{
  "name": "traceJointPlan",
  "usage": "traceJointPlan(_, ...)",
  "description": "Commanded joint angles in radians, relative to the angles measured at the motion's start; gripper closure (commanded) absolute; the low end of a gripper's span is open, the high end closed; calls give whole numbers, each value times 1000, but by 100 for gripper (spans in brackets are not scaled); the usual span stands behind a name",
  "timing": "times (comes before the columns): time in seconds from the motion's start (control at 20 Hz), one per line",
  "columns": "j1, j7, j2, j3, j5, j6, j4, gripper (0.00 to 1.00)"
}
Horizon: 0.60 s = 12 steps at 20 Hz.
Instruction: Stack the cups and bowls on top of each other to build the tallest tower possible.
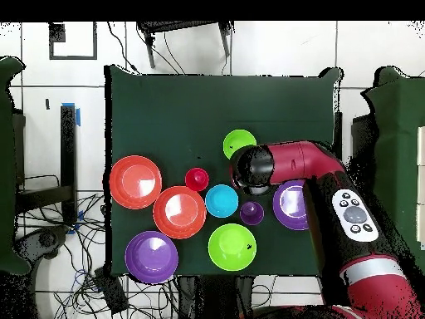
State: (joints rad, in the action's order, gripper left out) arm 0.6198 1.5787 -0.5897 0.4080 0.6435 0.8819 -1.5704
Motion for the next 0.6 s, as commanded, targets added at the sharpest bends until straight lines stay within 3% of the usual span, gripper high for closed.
traceJointPlan(0.05,6,-183,64,50,56,-5,58,0)
traceJointPlan(0.6,14,-212,83,66,58,-5,85,0)
